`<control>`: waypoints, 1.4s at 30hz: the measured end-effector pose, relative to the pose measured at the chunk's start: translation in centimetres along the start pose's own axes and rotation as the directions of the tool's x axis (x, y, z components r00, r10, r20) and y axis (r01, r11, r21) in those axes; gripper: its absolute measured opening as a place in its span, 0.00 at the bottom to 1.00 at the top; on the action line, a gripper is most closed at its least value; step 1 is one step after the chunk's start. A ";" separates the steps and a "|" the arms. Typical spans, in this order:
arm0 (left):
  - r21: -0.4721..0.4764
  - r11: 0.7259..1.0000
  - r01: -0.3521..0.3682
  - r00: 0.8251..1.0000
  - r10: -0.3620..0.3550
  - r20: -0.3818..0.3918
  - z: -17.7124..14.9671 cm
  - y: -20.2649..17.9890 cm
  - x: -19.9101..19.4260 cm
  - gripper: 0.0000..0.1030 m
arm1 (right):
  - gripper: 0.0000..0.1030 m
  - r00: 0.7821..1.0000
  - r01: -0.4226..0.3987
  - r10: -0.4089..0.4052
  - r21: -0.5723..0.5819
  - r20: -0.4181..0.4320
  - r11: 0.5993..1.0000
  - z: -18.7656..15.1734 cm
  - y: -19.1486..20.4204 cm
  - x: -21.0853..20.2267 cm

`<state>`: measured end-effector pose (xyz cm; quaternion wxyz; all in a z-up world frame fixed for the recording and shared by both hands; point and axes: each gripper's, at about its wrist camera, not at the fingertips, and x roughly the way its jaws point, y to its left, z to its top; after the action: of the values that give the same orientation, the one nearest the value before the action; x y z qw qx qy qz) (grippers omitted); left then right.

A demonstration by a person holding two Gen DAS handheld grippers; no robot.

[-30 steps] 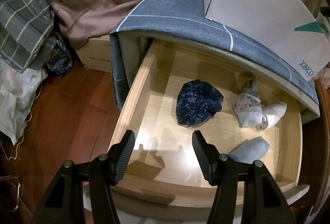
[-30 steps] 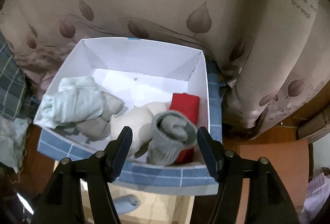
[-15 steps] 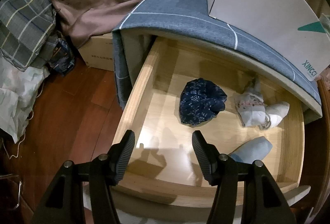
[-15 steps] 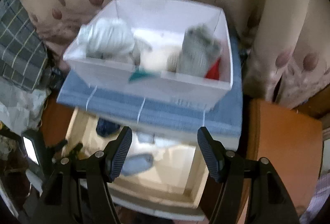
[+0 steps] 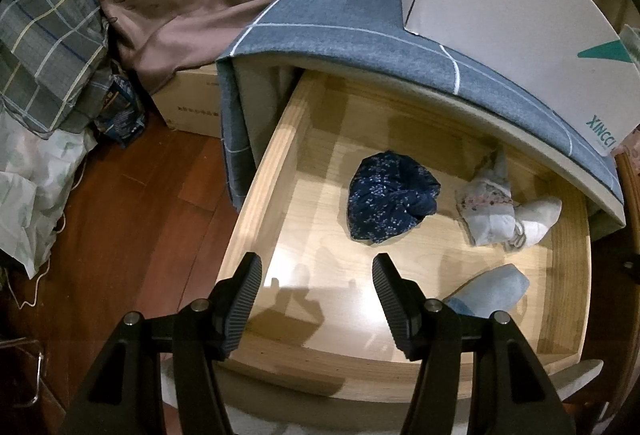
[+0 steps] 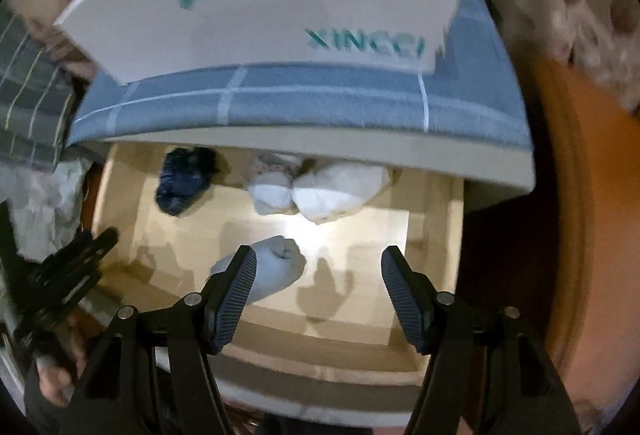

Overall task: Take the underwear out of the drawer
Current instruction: 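Return the right tool to the drawer and grasp the white rolled underwear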

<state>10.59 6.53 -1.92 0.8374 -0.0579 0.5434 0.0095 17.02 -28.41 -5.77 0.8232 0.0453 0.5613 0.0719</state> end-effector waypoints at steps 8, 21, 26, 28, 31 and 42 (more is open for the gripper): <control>0.000 1.000 0.004 1.000 -0.004 -0.004 0.0 -0.1 0.1 0.57 | 0.60 0.998 -0.021 0.007 0.225 0.063 0.974 1.0 -2.2 5.0; -0.007 1.000 0.023 1.000 -0.024 -0.009 0.1 0.0 0.3 0.57 | 0.59 0.994 0.037 -0.066 0.299 0.088 0.954 3.3 -2.1 10.2; -0.009 1.000 0.029 0.999 -0.029 -0.013 0.2 0.1 0.3 0.57 | 0.59 0.998 0.011 -0.030 0.333 0.052 0.943 3.8 -2.5 11.7; -0.011 1.000 0.029 0.999 -0.029 -0.015 0.3 0.2 0.2 0.57 | 0.58 0.999 0.006 -0.021 0.331 0.040 0.944 3.9 -2.5 12.0; -0.013 1.000 0.028 0.999 -0.028 -0.016 0.3 0.1 0.3 0.57 | 0.55 1.000 0.007 -0.014 0.311 0.021 0.950 4.2 -2.3 12.4; -0.010 1.000 0.022 1.000 -0.022 -0.017 0.2 0.1 0.4 0.57 | 0.48 0.996 0.081 -0.071 0.206 -0.055 0.975 4.3 -2.0 12.3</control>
<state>10.97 6.64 -2.23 0.8325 -0.0683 0.5497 0.0024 25.55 -28.24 -15.84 0.8027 0.1077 0.5864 -0.0178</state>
